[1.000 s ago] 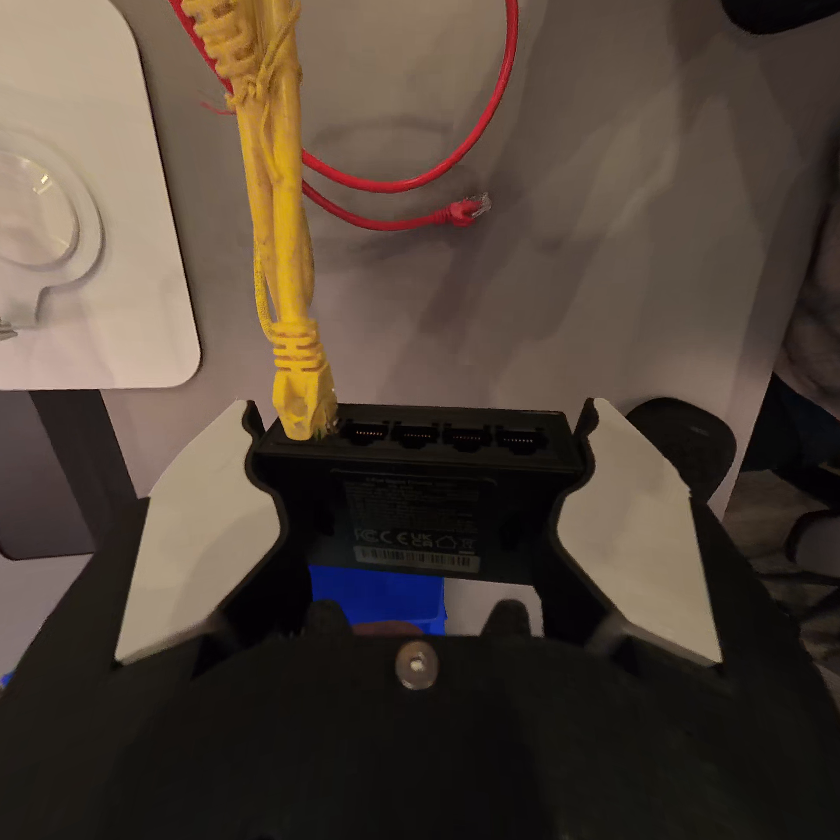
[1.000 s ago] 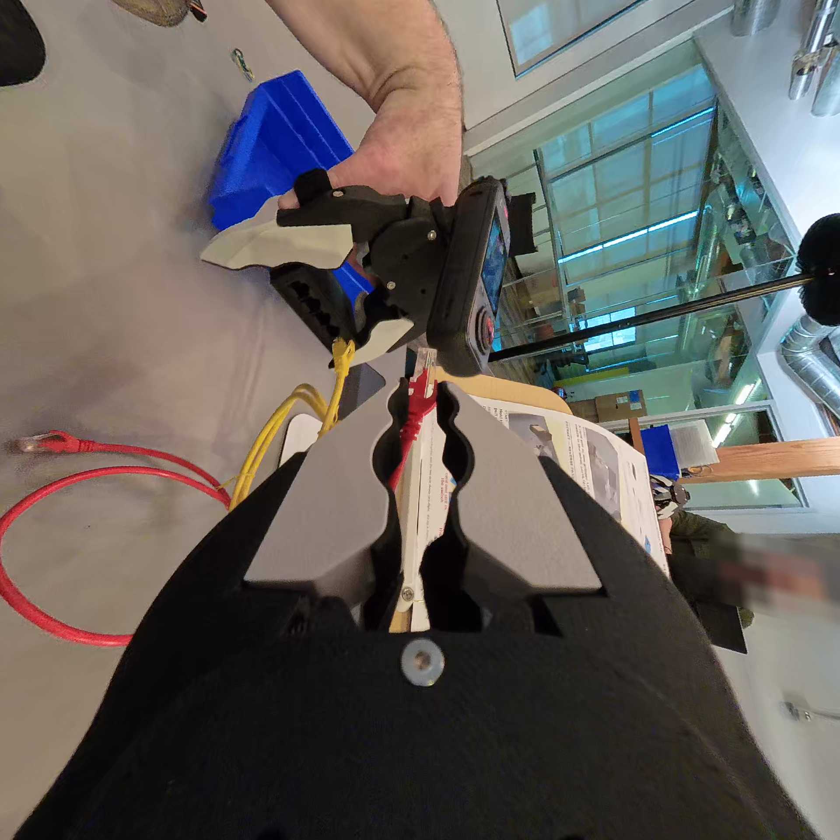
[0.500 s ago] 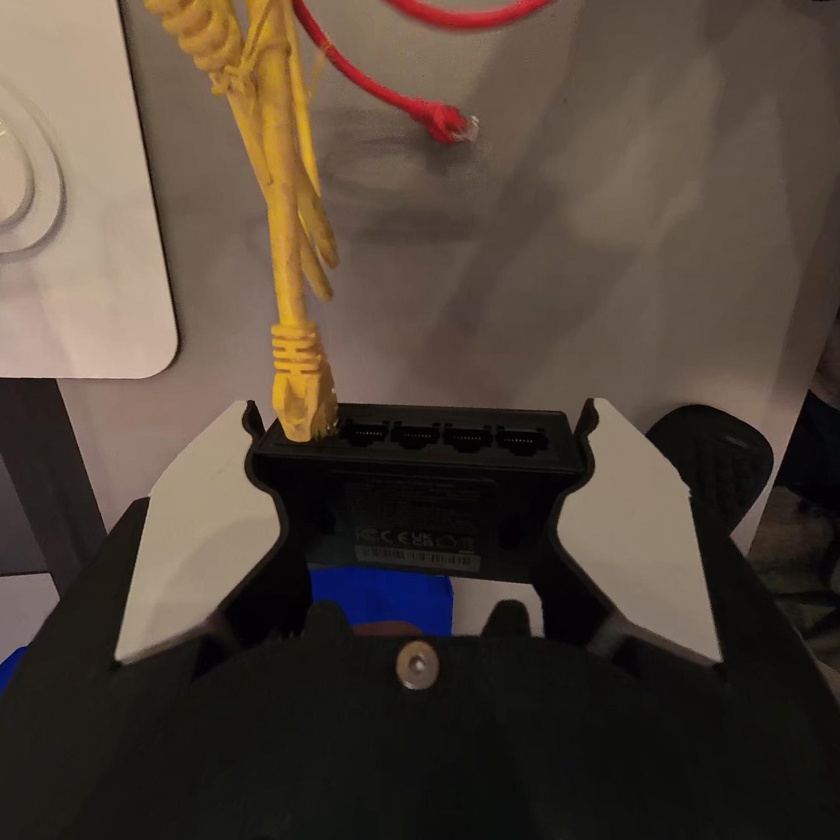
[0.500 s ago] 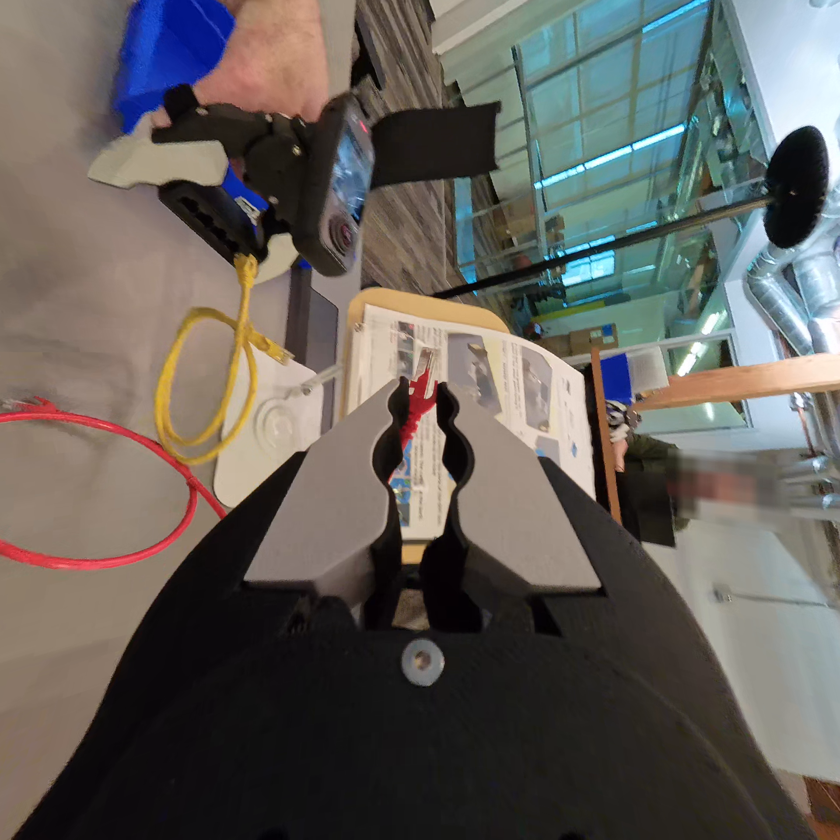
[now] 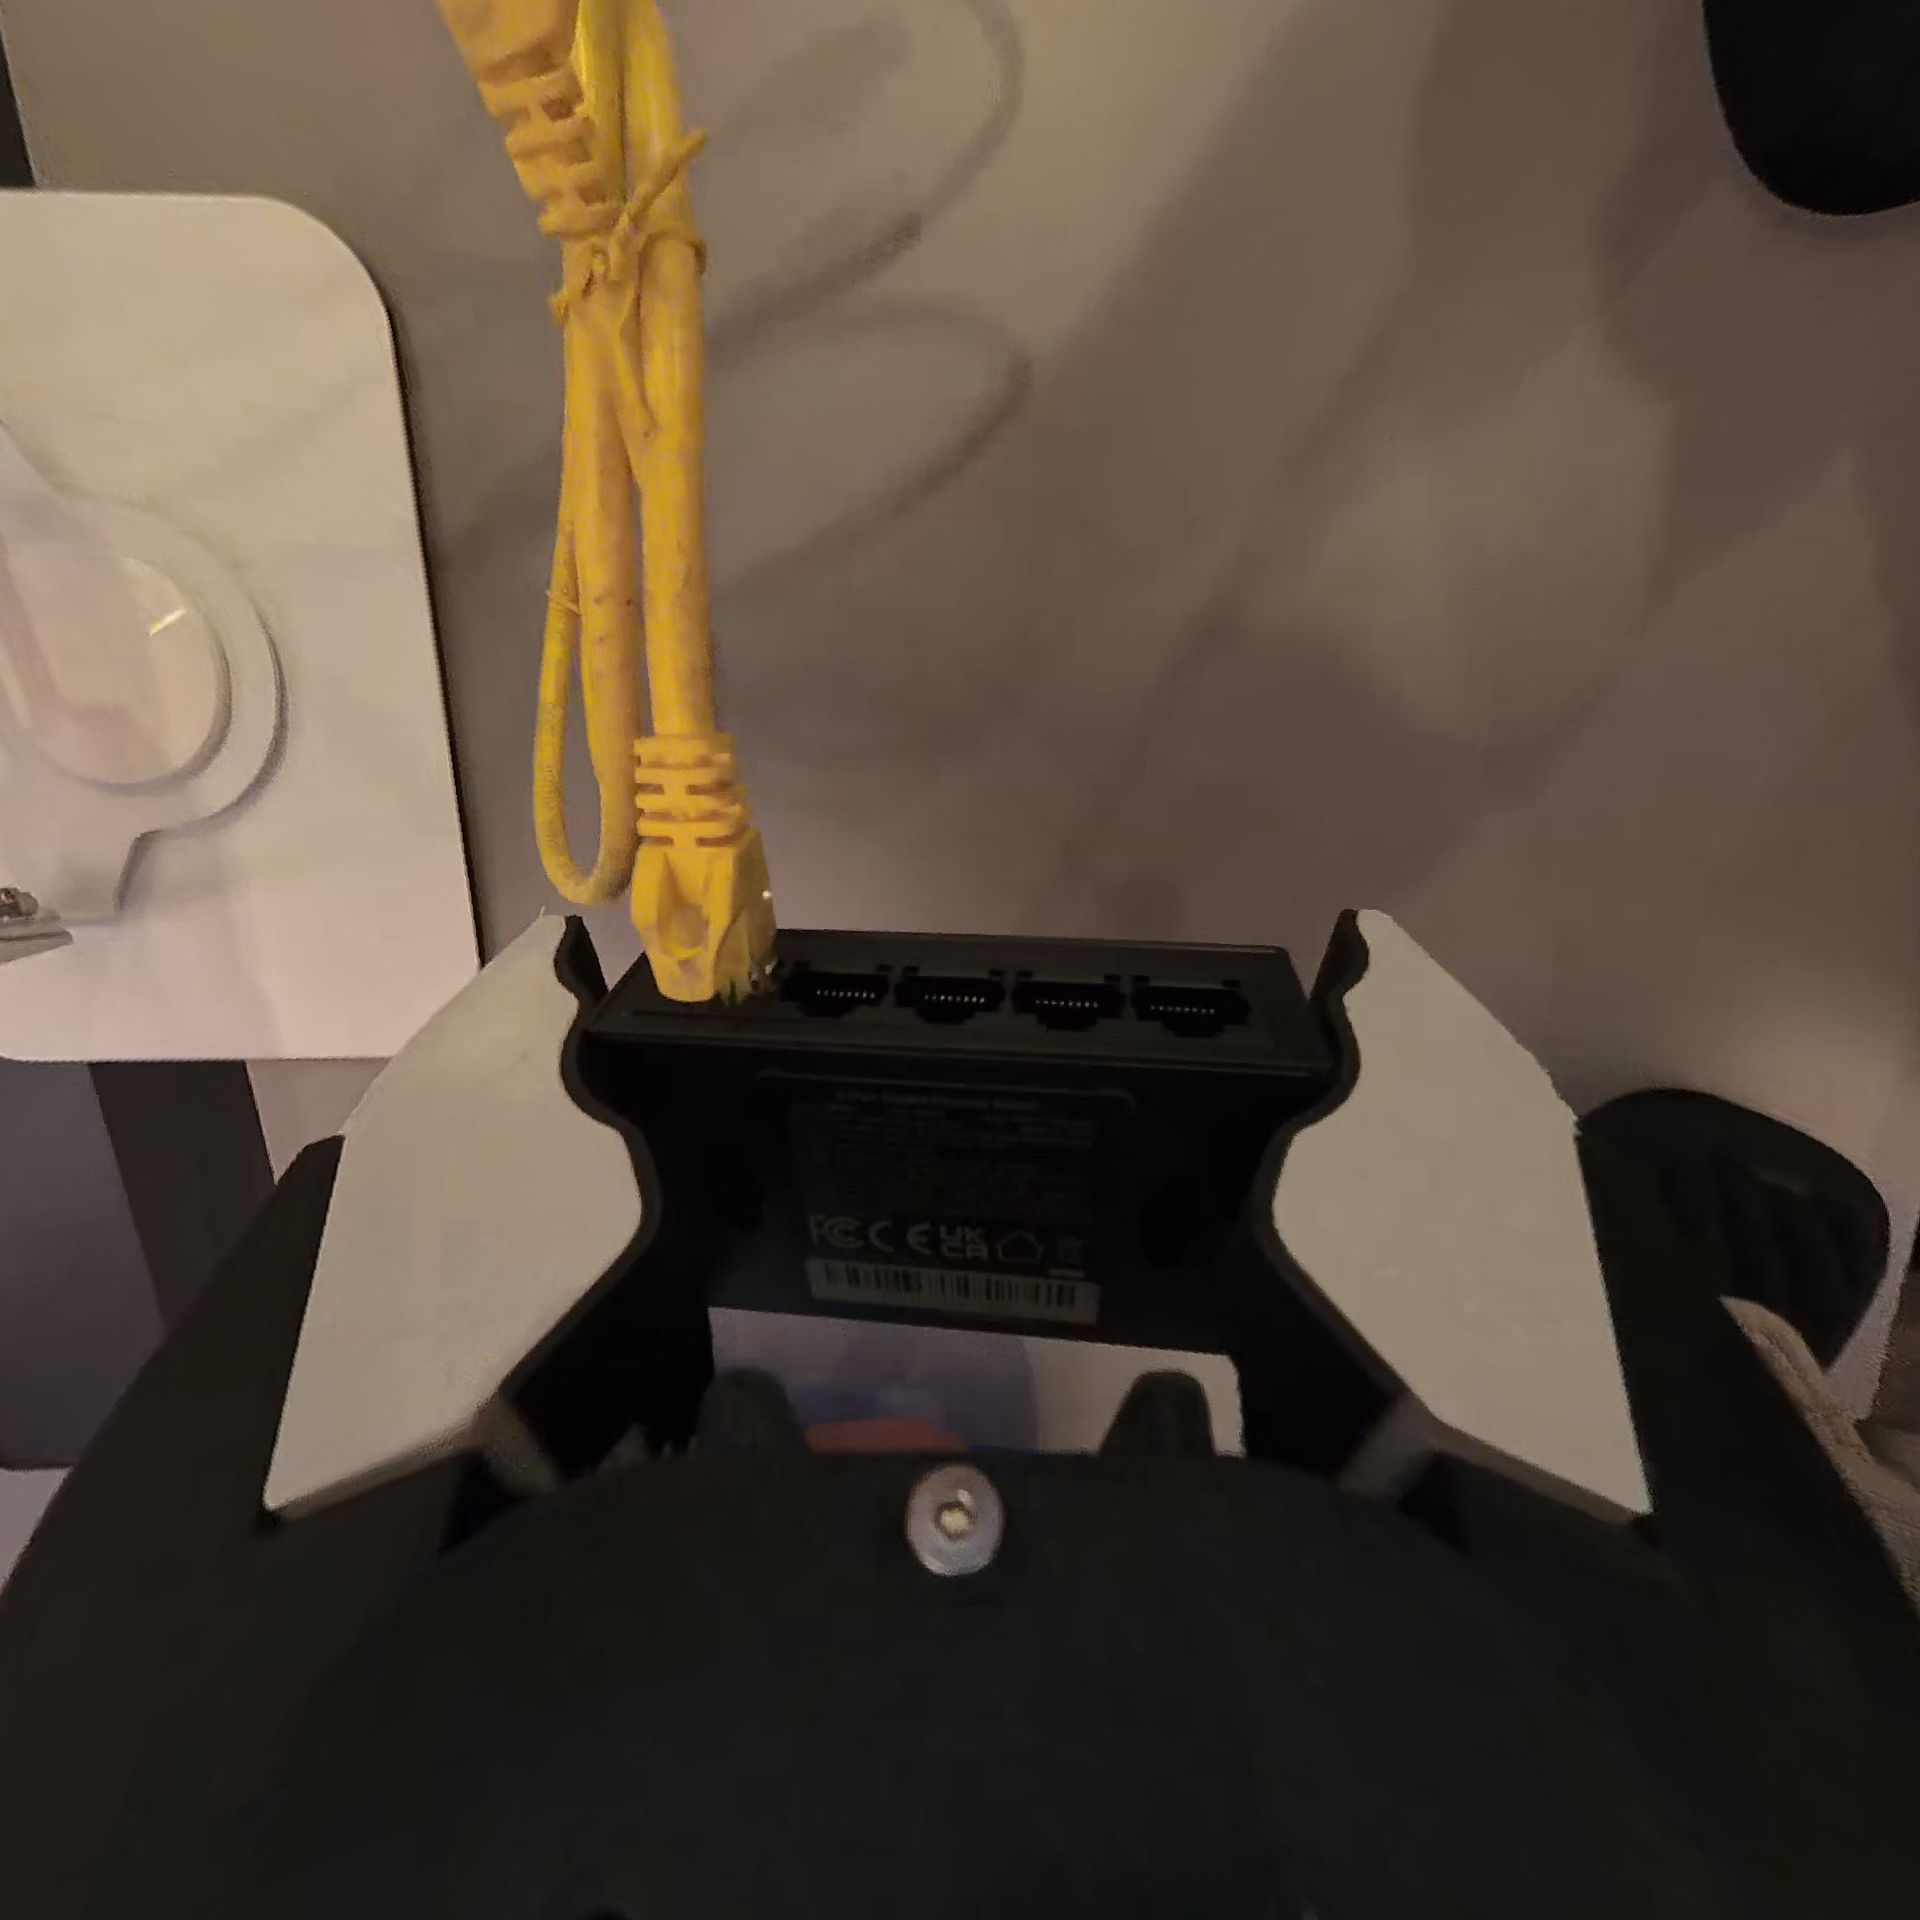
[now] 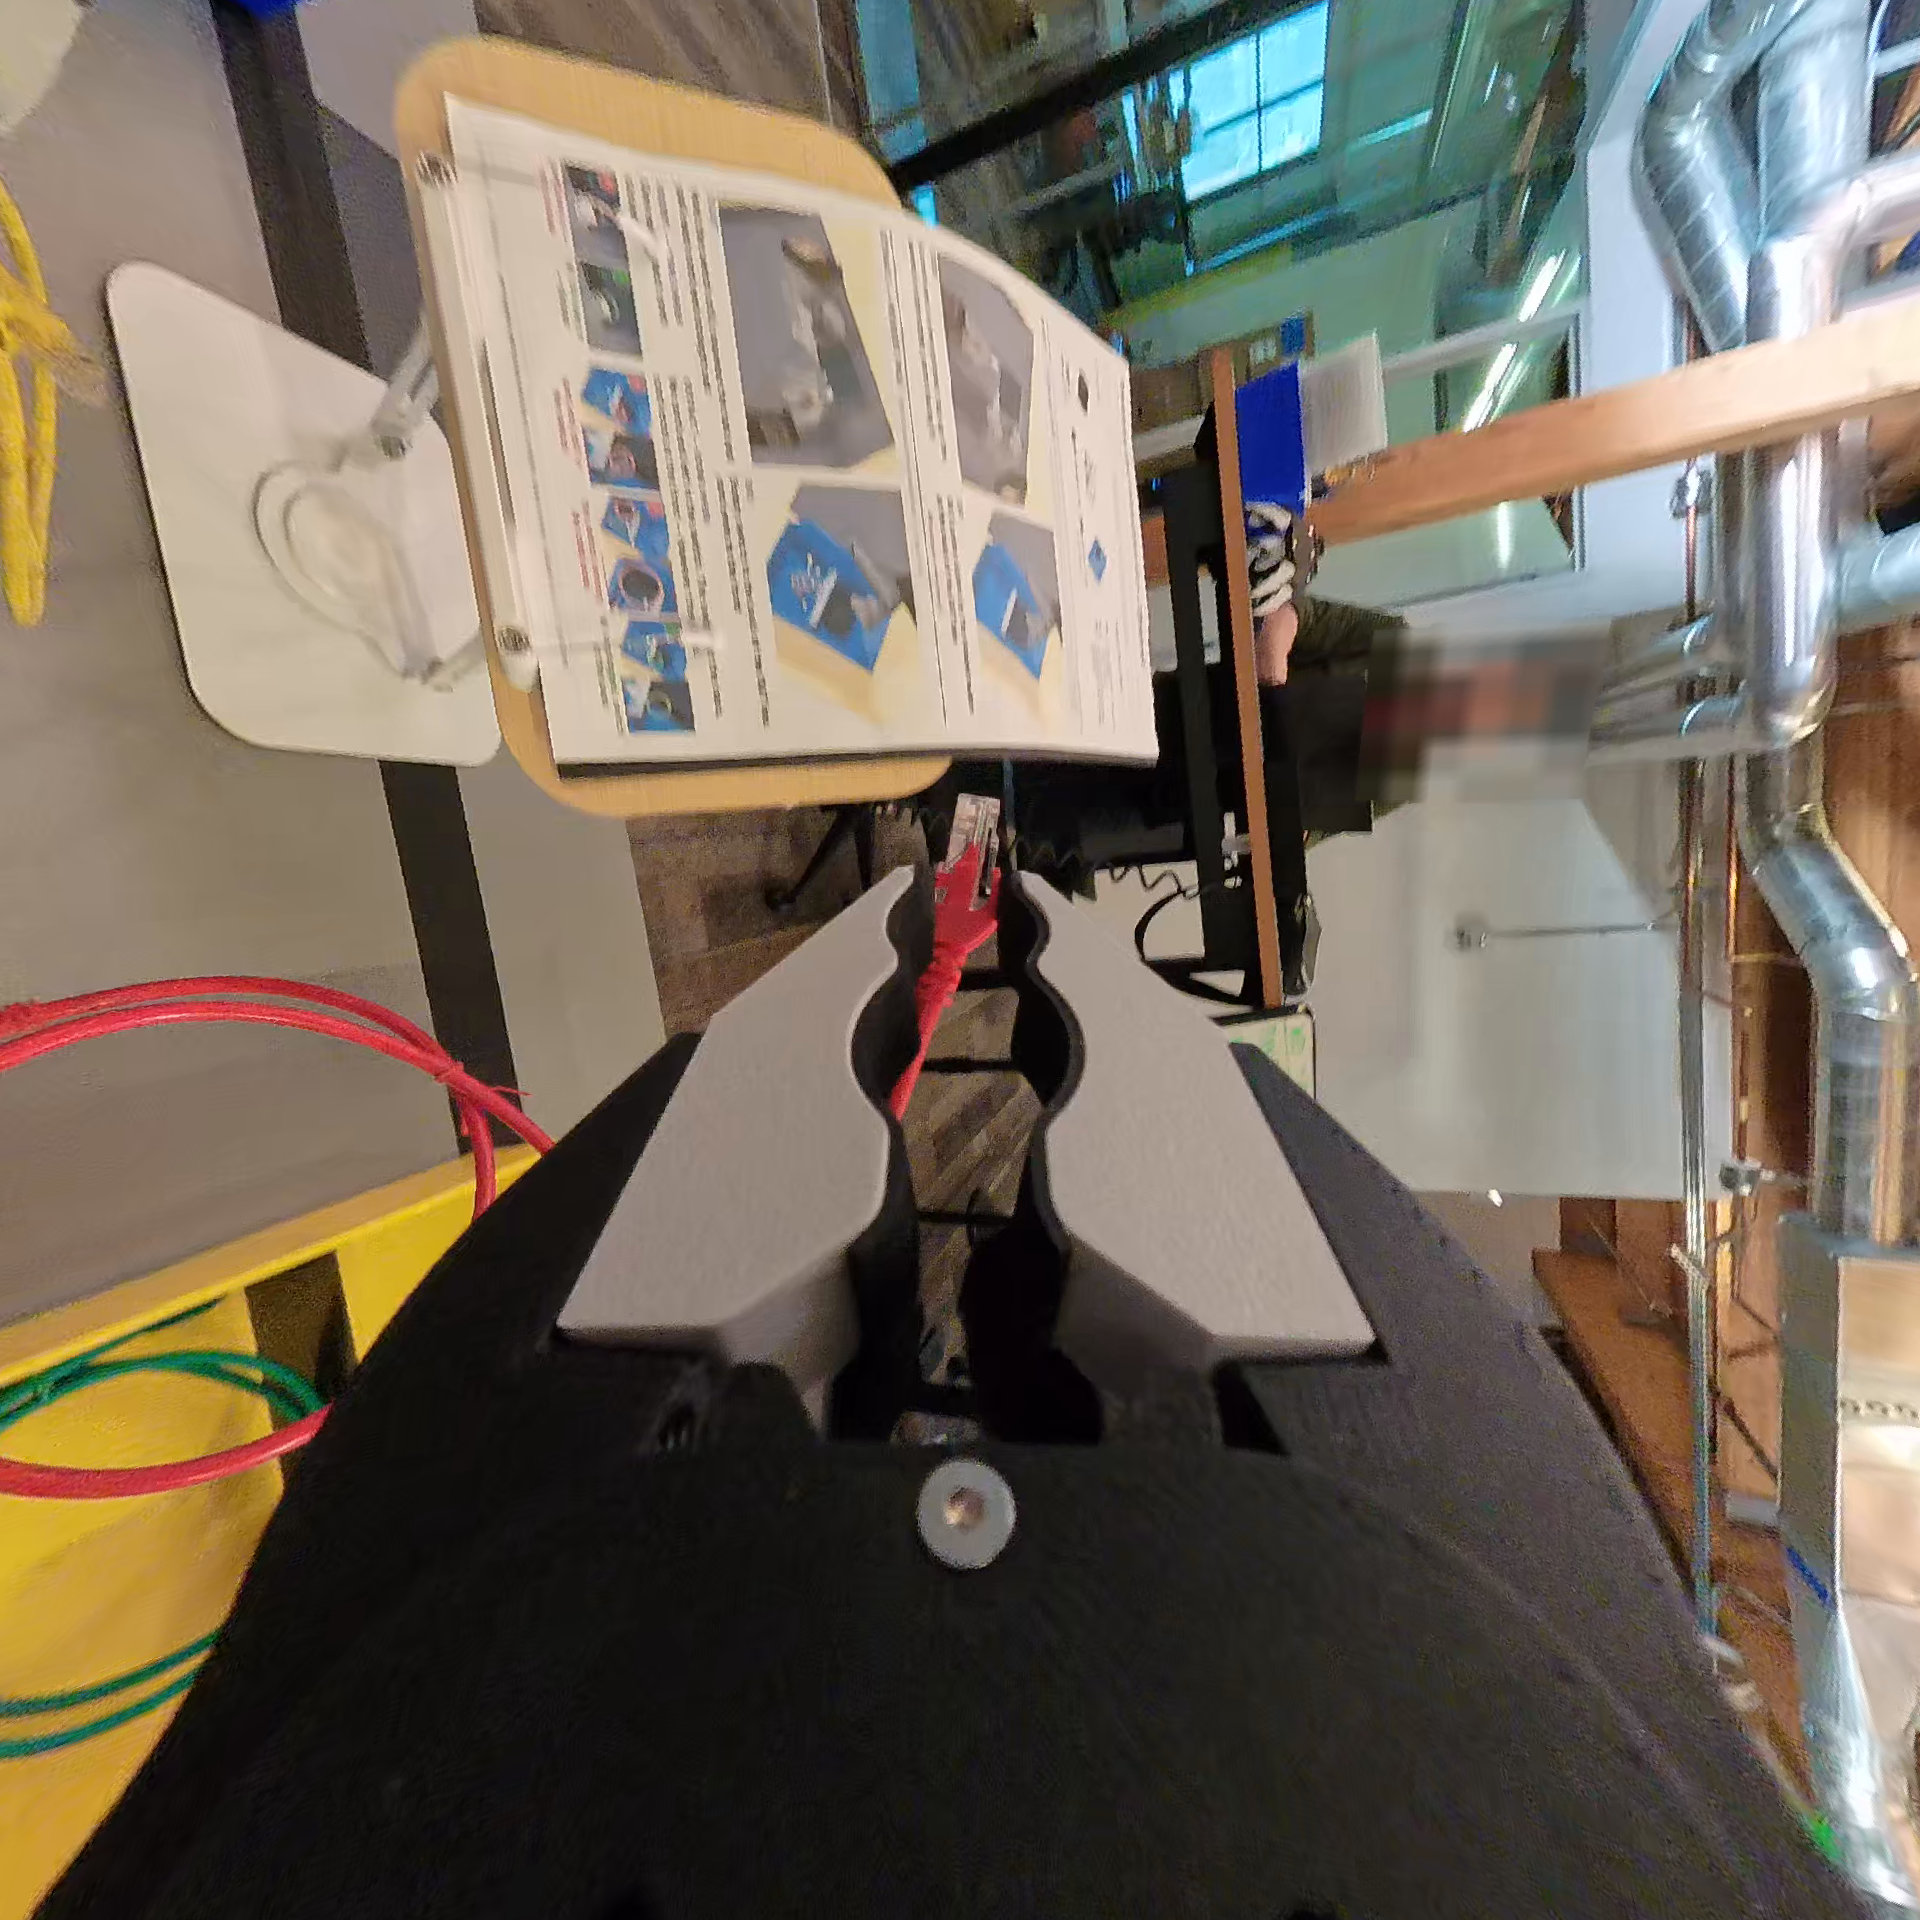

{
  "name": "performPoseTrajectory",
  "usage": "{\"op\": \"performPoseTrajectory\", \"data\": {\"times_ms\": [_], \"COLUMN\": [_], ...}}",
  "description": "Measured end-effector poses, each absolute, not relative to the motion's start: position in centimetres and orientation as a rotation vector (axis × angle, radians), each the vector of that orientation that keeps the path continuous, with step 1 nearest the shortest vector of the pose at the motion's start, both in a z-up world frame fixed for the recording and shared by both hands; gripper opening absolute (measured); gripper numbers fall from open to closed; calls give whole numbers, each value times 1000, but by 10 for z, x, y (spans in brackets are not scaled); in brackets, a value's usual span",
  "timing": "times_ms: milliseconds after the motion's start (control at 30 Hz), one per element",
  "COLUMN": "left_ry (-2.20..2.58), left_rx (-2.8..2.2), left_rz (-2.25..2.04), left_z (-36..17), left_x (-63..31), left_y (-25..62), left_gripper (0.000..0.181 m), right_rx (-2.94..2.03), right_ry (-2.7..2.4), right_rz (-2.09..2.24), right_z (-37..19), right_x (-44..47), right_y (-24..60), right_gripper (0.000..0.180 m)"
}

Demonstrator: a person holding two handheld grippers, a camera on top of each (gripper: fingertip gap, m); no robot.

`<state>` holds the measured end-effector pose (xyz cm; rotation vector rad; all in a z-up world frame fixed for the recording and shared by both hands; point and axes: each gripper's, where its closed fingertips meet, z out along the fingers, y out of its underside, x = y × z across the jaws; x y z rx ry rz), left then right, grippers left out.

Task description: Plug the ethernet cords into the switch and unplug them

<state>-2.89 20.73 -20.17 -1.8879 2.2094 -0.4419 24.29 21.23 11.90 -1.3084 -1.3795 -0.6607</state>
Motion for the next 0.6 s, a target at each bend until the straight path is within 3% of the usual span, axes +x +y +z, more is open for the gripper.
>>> {"op": "performPoseTrajectory", "data": {"times_ms": [400,600], "left_ry": [2167,2165], "left_rx": [-1861,-1863], "left_rz": [-517,-534], "left_z": [-237,-242], "left_x": [-13,-13], "left_y": [212,214], "left_gripper": [127,127], "right_rx": [-1511,-1490], "right_ry": [-1245,-1118], "right_rz": [-753,-722], "right_z": [87,110], "right_x": [355,385], "right_y": [214,205], "right_gripper": [10,10]}}
